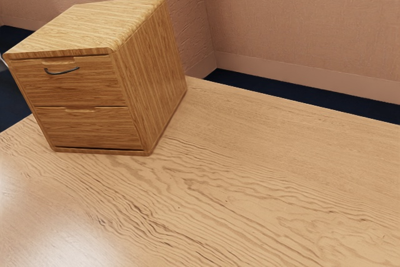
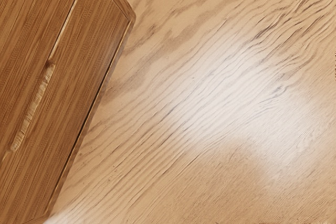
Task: Pull the drawer handle with one arm to open the drawer
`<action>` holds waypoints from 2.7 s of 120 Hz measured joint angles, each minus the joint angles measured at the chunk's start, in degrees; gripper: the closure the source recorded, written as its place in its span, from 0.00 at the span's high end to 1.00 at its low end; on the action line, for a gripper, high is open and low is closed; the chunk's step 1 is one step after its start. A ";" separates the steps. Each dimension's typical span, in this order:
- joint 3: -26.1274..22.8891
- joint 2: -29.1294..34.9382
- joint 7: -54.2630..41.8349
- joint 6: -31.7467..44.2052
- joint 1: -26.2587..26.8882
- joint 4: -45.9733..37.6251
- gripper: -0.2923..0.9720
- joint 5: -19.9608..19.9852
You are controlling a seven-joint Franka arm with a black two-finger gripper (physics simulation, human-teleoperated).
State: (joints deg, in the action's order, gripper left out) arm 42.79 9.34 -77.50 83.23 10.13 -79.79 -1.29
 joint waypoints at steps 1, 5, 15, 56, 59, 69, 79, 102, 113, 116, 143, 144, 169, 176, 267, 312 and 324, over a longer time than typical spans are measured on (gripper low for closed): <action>0.00 0.01 -0.15 0.01 0.01 -0.01 0.77 0.00; 0.01 0.05 -0.73 0.03 0.02 0.04 0.77 0.02; 0.08 2.29 -2.07 -0.03 0.19 0.25 0.77 -0.03; -2.14 4.43 -6.13 0.87 0.11 -2.59 0.76 -3.72; -2.45 4.47 -6.33 1.49 0.15 -3.48 0.76 -4.63; -2.86 4.72 -6.93 3.93 0.15 -6.61 0.75 -6.65; -2.70 4.76 -7.44 6.16 0.14 -8.14 0.71 -7.81; -2.32 8.85 -8.35 13.70 0.04 -14.84 0.67 -8.76; -2.60 9.99 -8.78 17.52 0.06 -17.12 0.64 -8.91; -2.70 10.82 -8.90 18.65 0.07 -18.00 0.64 -8.94; -3.07 15.49 -10.16 28.06 0.11 -24.23 0.60 -11.05; -3.14 15.54 -10.20 28.40 0.11 -24.28 0.60 -11.09; -4.17 15.09 -11.19 35.99 1.12 -26.22 0.57 -11.60; -3.92 14.61 -11.40 37.57 1.18 -26.40 0.57 -11.64; 0.06 1.56 -11.88 49.66 1.69 -23.70 0.53 -5.57; 0.80 -2.20 -11.80 51.30 1.56 -22.21 0.43 -2.54; 0.80 -2.63 -11.78 51.39 1.53 -22.22 0.38 -2.09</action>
State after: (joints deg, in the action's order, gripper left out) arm 43.59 6.71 -89.28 134.61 11.65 -102.01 -3.38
